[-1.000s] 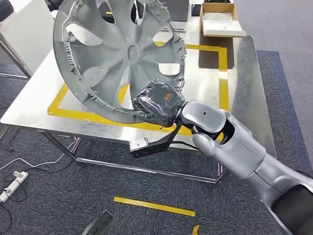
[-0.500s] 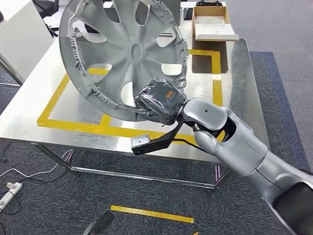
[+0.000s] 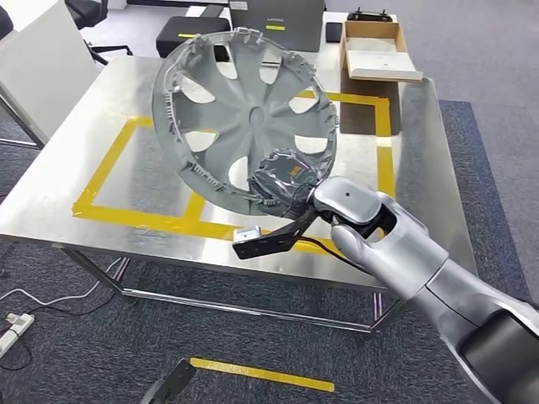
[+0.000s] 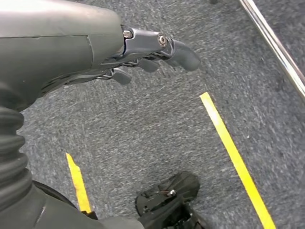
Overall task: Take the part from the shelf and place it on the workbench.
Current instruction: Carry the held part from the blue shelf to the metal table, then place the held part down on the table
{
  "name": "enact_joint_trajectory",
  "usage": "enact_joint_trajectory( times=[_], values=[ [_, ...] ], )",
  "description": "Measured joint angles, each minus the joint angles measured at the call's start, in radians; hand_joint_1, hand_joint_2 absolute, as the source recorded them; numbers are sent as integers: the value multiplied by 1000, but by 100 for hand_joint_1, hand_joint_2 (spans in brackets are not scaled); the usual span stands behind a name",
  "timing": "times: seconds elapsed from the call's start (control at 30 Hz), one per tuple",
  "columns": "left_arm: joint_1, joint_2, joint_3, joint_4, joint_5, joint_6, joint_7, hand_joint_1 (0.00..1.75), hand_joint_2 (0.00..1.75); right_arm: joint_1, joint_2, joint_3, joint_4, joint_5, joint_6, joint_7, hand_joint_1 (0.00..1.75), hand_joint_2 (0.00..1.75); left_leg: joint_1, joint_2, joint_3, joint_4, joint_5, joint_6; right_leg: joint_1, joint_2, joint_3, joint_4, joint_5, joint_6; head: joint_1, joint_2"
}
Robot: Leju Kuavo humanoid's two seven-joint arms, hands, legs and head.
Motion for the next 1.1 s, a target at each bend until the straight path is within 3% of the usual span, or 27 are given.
enact_joint_trajectory(
  times=[0.13, 0.2, 0.27, 0.3, 0.33, 0.37, 0.43, 0.47, 0.53, 0.63, 0.7, 0.77, 0.8, 0.83, 0.87, 0.97, 1.03, 1.1],
  values=[
    [1, 0, -5, 0, 0, -2, 1, 0, 175, 10, 22, 1, 75, 5, -12, 2, 175, 175, 3, 1, -8, 21, -12, -18, 0, 1, 5, -5, 5, -27, 0, 0],
    [1, 0, -6, 0, 0, -4, 2, 0, 175, 14, 35, 1, 112, 8, -21, 2, 175, 175, 8, 2, -41, 103, -65, -30, -4, 0, 6, -8, 9, -36, -3, 0],
    [2, 0, -8, 0, 0, -8, 3, 0, 175, 22, 45, 1, 152, 10, -31, 2, 175, 175, 13, 2, -94, 237, -129, -38, -4, 0, 5, -8, 9, -40, -4, 0],
    [3, 0, -9, 0, 1, -11, 4, 0, 175, 28, 49, 1, 171, 11, -35, 2, 175, 175, 15, 2, -110, 282, -143, -41, -3, 0, 6, -8, 9, -40, -4, 0],
    [4, 0, -10, 0, 2, -15, 4, 0, 175, 34, 52, 1, 189, 12, -39, 2, 175, 175, 17, 2, -111, 291, -138, -41, -3, 0, 6, -7, 9, -40, -4, 0],
    [5, 1, -11, 0, 3, -17, 4, 0, 175, 40, 54, 1, 205, 13, -41, 2, 175, 175, 18, 2, -93, 259, -116, -41, -3, 0, 6, -7, 9, -39, -4, 0],
    [4, 1, -12, 0, 3, -19, 4, 0, 175, 46, 59, 0, 229, 13, -44, 2, 175, 175, 20, 2, -27, 132, -57, -38, -3, 1, 5, -7, 8, -35, -4, 0],
    [2, 1, -13, 0, 3, -19, 3, 0, 175, 45, 62, -1, 238, 13, -46, 3, 175, 175, 19, 2, 2, 73, -42, -34, -1, 1, 3, -6, 7, -31, -4, 0],
    [1, 0, -14, 0, 3, -20, 3, 0, 175, 44, 66, -3, 252, 13, -50, 4, 175, 175, 16, 1, 25, 21, -41, -28, 1, 2, -1, -6, 8, -20, -3, 0],
    [4, 0, -14, 0, 4, -22, 2, 0, 175, 46, 67, -4, 270, 13, -52, 4, 175, 175, 14, 1, 27, 10, -39, -11, -2, 1, -8, -3, 0, -3, -2, 0],
    [3, 0, -14, 0, 7, -34, -1, 0, 175, 47, 67, -5, 281, 13, -52, 3, 175, 175, 15, 2, 31, 3, -36, 1, -3, 1, -45, 67, -42, 3, 1, 0],
    [2, 0, -14, 0, 10, -54, -4, 0, 175, 53, 68, -5, 300, 14, -52, 0, 175, 175, 12, 2, 32, 4, -38, 9, -2, 0, -111, 202, -98, 4, 3, 0],
    [3, 0, -14, 0, 11, -61, -4, 0, 175, 60, 70, -5, 311, 15, -53, -4, 175, 175, 11, 2, 32, 4, -39, 11, -2, 0, -139, 255, -111, 4, 3, 0],
    [5, 0, -14, 0, 12, -67, -4, 0, 175, 67, 71, -5, 322, 17, -53, -9, 175, 175, 10, 1, 33, 5, -41, 13, -2, 0, -153, 276, -106, 4, 3, 0],
    [6, 0, -14, 0, 12, -71, -4, 0, 175, 75, 73, -5, 333, 20, -54, -14, 175, 175, 9, 0, 34, 7, -43, 14, -2, 0, -148, 256, -83, 3, 3, 0],
    [6, 0, -16, 0, 12, -75, -4, 0, 175, 88, 80, -5, 355, 26, -61, -23, 175, 175, 6, -3, 32, 18, -51, 9, 0, -2, -65, 70, 8, -6, 3, 0],
    [6, 0, -18, 0, 12, -77, -4, 0, 175, 93, 87, -5, 366, 27, -68, -26, 175, 175, 3, -3, 26, 24, -53, 1, 2, -2, -34, 12, 17, -12, 2, 0],
    [7, 0, -20, 0, 12, -78, -4, 0, 175, 98, 92, -5, 375, 27, -71, -27, 175, 175, 3, -3, 23, 25, -54, -6, 1, -1, -30, 7, 17, -17, 1, 0]
  ],
)
